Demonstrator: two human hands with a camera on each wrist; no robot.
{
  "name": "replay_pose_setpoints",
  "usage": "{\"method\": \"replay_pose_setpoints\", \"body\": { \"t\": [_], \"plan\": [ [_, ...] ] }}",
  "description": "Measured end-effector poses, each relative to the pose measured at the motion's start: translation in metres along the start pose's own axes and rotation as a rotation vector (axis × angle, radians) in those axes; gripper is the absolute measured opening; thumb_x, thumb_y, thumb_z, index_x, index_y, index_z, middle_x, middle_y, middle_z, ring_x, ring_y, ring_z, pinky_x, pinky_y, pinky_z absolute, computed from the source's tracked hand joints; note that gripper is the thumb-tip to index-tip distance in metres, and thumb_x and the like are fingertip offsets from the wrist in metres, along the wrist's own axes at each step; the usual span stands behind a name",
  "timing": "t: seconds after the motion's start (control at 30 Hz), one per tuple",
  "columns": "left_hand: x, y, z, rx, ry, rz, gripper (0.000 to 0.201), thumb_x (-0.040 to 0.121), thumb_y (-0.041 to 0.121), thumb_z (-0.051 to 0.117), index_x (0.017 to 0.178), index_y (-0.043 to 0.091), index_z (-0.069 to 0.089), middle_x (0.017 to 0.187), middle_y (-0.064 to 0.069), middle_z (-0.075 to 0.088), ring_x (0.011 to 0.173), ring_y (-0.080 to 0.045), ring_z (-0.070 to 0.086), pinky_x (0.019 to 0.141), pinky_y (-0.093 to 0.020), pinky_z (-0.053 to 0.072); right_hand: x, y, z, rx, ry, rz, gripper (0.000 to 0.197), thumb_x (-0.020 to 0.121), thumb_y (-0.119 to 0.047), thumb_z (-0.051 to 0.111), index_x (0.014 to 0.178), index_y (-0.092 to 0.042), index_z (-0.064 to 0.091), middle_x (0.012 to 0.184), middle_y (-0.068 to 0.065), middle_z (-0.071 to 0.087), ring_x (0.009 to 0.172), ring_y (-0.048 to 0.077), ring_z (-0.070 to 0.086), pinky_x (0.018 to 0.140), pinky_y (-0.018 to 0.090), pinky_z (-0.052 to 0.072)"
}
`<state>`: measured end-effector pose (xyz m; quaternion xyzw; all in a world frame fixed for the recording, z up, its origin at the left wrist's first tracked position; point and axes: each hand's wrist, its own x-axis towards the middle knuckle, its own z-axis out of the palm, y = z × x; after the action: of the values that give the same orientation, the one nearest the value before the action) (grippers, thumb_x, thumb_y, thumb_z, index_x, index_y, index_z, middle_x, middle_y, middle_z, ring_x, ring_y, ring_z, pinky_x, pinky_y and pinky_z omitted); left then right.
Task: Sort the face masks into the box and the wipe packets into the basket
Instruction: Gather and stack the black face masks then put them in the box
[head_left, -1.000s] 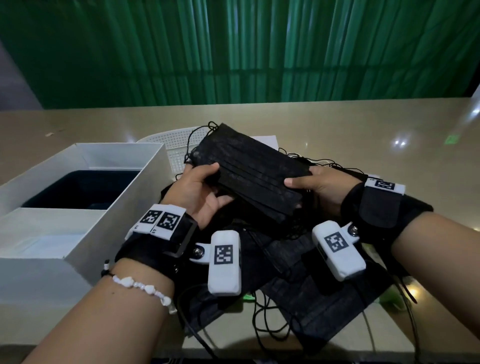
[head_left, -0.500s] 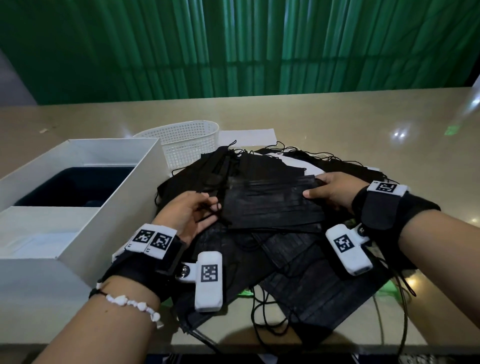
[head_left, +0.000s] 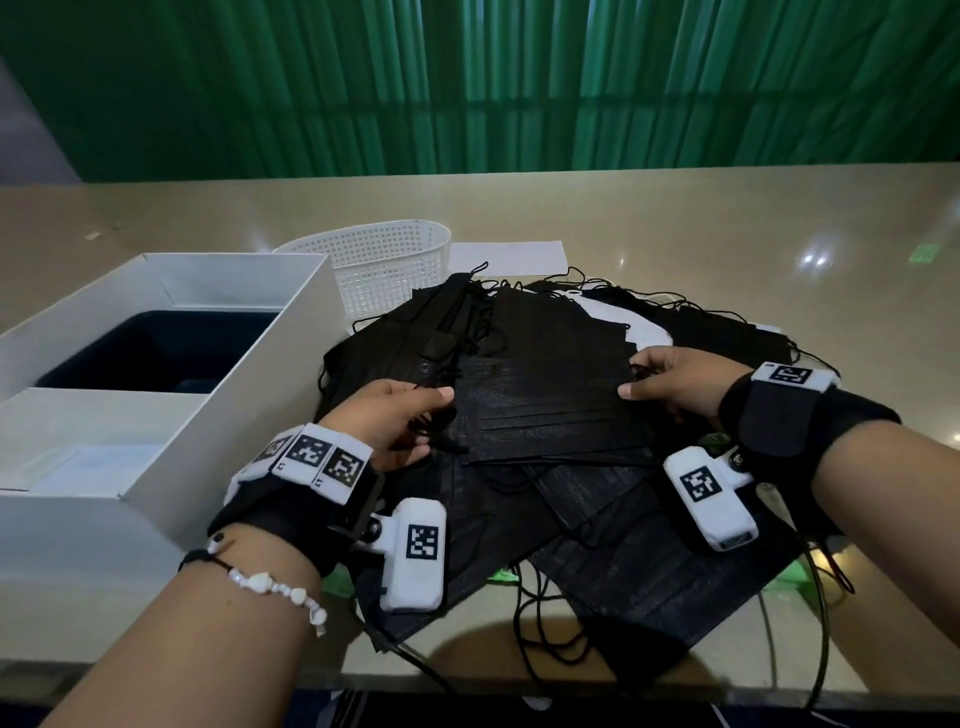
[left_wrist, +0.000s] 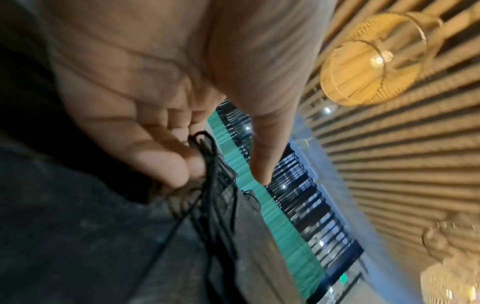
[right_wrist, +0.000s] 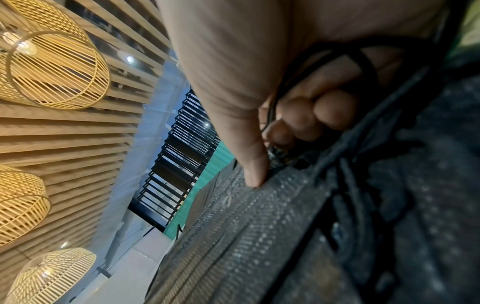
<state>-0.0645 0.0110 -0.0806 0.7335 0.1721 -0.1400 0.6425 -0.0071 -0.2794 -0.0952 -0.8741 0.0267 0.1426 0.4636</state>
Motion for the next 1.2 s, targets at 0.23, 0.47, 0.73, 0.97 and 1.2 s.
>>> {"method": "replay_pose_setpoints", "body": {
  "t": [0.23,0.47,0.73,0.97,1.2],
  "plan": [
    [0.003,-0.001,0.001,0.392,0.106,0.067,0.036,0.076,0.022,0.076,0.069,0.015,0.042,0.064,-0.004,0.055,0.058,-0.017,0.055,0.055,-0.025,0.05,0.001,0.005,0.001,0.076,-0.087,0.016,0.028,0.079,-0.006,0.07,0.101,-0.017,0.056,0.096,0.011,0.056,0.058,0.014,0.05,0.043,0.018,0.045],
    [-0.001,0.004,0.002,0.385,0.042,0.09,0.025,0.084,0.009,0.066,0.065,0.013,0.05,0.055,-0.002,0.058,0.051,-0.014,0.054,0.049,-0.021,0.044,-0.005,0.006,-0.001,0.198,-0.118,0.043,0.016,0.082,0.004,0.063,0.08,-0.01,0.055,0.066,0.005,0.05,0.042,0.005,0.048,0.041,0.012,0.044],
    [-0.017,0.018,-0.008,-0.248,-0.038,0.268,0.033,0.087,-0.009,0.048,0.064,0.015,0.04,0.05,0.0,0.063,0.051,-0.009,0.063,0.053,-0.019,0.052,-0.006,0.005,0.0,0.197,-0.109,0.062,0.02,0.083,0.001,0.064,0.069,-0.009,0.053,0.058,0.004,0.049,0.04,0.004,0.047,0.04,0.013,0.043],
    [-0.028,0.033,0.0,-0.298,-0.151,0.272,0.024,0.093,0.002,0.038,0.074,0.012,0.047,0.036,0.002,0.036,0.033,-0.009,0.045,0.049,-0.023,0.054,-0.012,-0.001,0.001,0.12,-0.083,0.046,0.025,0.083,-0.008,0.066,0.064,-0.011,0.051,0.044,-0.003,0.05,0.036,0.006,0.046,0.048,0.018,0.04],
    [-0.026,0.026,-0.012,-0.338,-0.066,0.244,0.027,0.095,0.004,0.034,0.078,0.008,0.054,0.031,0.005,0.032,0.028,-0.007,0.033,0.069,-0.026,0.043,-0.028,-0.013,-0.004,0.423,-0.079,0.091,0.022,0.092,-0.005,0.047,0.07,-0.009,0.048,0.067,0.008,0.057,0.06,0.016,0.054,0.049,0.021,0.047]
  ]
}}
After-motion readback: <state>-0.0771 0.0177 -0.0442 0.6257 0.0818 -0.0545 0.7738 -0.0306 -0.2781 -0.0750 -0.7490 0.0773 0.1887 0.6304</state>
